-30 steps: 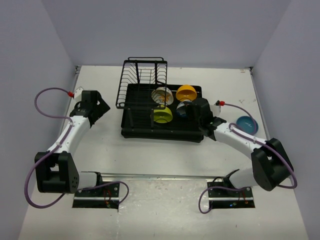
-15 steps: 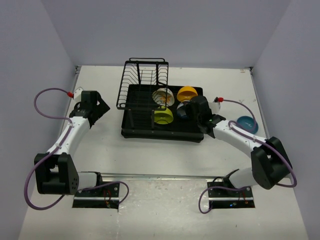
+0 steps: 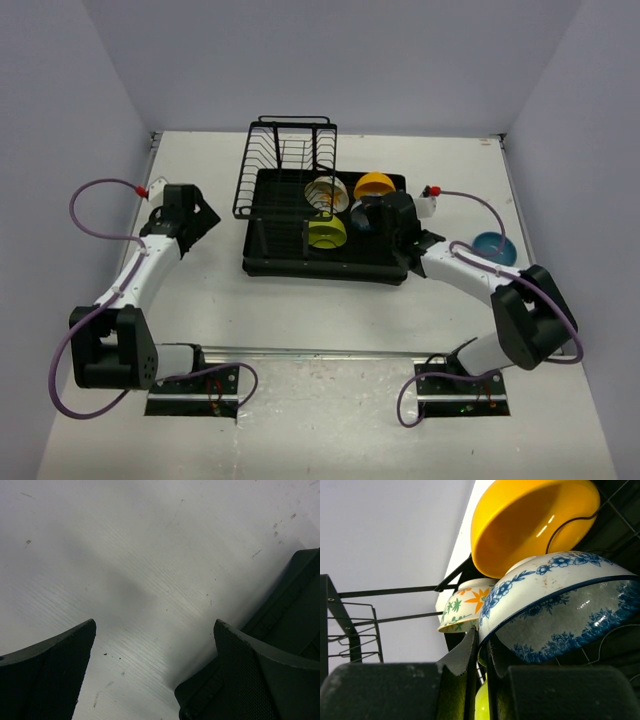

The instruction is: Unload the bowls from the dish rack

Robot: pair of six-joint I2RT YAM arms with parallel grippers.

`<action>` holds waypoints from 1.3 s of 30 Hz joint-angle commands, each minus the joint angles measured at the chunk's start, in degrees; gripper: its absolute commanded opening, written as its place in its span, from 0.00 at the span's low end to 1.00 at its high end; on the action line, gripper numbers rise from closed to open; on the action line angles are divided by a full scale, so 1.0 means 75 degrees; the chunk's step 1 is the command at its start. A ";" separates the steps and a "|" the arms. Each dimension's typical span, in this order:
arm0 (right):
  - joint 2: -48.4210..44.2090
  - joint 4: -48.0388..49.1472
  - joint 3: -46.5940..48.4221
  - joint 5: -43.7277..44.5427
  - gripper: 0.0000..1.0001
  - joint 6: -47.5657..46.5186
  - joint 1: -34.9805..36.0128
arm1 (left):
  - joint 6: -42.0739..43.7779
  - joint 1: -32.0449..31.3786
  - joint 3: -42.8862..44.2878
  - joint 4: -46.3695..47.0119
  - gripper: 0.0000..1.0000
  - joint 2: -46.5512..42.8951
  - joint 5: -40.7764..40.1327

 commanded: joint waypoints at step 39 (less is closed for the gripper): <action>-0.2758 -0.7847 0.3790 -0.0485 0.00 -0.4627 -0.1740 | 0.0546 0.0150 -0.0007 0.0265 1.00 0.0018 0.0374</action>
